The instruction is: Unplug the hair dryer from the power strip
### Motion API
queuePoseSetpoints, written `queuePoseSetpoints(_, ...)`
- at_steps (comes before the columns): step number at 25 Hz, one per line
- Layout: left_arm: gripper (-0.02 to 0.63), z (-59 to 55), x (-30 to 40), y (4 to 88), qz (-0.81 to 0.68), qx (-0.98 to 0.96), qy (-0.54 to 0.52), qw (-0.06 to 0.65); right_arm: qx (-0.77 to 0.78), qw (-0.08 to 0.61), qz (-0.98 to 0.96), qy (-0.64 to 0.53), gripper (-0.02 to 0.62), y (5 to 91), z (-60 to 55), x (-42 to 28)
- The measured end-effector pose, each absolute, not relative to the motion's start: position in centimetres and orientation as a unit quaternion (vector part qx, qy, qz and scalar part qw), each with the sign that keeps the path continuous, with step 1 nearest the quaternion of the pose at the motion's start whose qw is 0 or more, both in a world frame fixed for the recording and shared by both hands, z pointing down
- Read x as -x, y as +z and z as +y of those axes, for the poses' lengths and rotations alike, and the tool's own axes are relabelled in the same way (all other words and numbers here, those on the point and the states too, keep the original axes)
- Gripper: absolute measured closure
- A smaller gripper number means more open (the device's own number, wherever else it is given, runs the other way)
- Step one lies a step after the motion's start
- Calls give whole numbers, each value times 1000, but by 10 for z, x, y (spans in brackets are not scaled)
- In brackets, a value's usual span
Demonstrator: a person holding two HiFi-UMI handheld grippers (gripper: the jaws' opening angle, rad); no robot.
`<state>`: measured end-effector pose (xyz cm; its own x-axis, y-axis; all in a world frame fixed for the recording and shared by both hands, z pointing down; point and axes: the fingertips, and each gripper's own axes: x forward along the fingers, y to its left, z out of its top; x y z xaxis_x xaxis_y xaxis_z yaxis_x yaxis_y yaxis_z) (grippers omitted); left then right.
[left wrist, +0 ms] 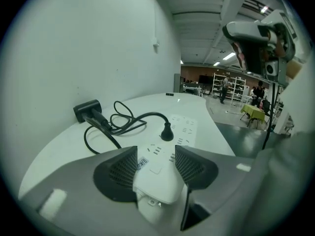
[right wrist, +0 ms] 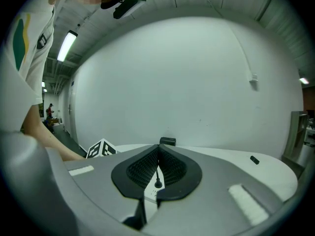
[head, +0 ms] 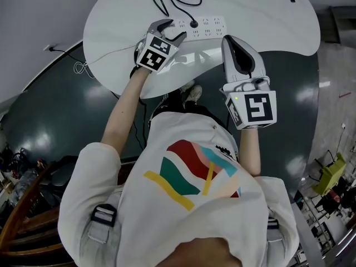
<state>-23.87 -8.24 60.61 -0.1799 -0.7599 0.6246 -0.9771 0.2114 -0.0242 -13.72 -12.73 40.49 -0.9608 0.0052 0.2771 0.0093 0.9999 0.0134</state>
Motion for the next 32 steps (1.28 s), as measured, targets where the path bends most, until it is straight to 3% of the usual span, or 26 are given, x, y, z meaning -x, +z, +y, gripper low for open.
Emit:
queuePoseSetpoints(13, 374, -80, 242, 619, -751, -584, 179, 252, 14, 132, -991, 13, 584, 420, -125, 155)
queuePoseSetpoints(15, 374, -80, 242, 619, -752, -585, 177, 248, 31, 129, -991, 8, 554, 428, -124, 167)
queuePoseSetpoints(17, 377, -79, 243, 620, -752, -584, 176, 249, 56, 145, -988, 0, 439, 451, -123, 182)
queuePoseSetpoints(18, 379, -79, 242, 620, -751, -584, 176, 252, 67, 160, -985, -11, 417, 468, -123, 190)
queuePoseSetpoints(29, 400, -78, 242, 614, -744, -594, 173, 253, 118, 278, -951, -68, 428, 588, -113, 240)
queuePoseSetpoints(32, 400, -78, 242, 613, -746, -593, 171, 250, 104, 289, -948, -79, 482, 594, -116, 243)
